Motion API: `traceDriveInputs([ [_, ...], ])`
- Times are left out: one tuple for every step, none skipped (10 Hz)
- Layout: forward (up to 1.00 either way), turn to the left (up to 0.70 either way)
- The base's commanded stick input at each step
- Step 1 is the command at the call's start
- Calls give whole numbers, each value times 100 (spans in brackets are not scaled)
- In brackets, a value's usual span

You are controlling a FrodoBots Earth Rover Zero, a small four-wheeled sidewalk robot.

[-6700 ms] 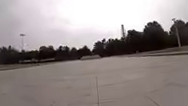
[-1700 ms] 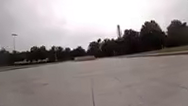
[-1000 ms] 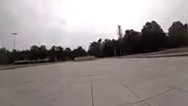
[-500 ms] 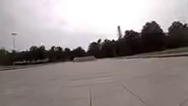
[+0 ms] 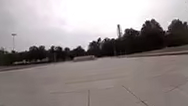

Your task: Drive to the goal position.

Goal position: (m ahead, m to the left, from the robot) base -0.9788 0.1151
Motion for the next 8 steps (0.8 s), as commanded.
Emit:
traceDriveInputs([
  [85,0],
  [85,0],
  [85,0],
  [85,0],
  [85,6],
  [85,24],
  [85,30],
  [85,34],
])
